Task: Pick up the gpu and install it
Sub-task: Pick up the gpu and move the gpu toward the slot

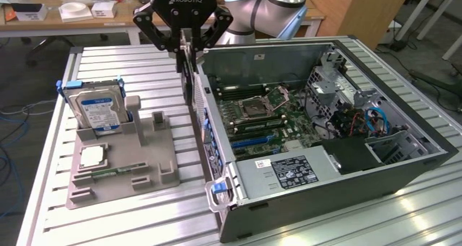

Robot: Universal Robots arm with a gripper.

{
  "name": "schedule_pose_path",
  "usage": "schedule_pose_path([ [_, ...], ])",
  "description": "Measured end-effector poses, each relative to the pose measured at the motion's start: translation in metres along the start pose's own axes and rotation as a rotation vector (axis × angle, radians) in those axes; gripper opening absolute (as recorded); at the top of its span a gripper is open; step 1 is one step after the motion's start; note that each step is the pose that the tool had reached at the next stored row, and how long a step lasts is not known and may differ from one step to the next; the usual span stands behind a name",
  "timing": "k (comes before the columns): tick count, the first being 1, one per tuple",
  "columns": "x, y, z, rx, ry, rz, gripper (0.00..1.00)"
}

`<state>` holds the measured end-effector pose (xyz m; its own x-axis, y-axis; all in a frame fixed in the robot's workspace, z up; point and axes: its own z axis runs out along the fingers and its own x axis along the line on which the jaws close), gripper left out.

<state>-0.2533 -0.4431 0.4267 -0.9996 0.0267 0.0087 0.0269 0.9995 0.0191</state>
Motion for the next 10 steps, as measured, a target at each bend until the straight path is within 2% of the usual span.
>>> schedule_pose_path([
  [6, -0.005, 0.0001, 0.0, 0.0036, -0.0001, 0.0, 0.26],
  [10, -0.0078, 0.0002, -0.0001, 0.004, -0.0001, 0.0, 0.26],
])
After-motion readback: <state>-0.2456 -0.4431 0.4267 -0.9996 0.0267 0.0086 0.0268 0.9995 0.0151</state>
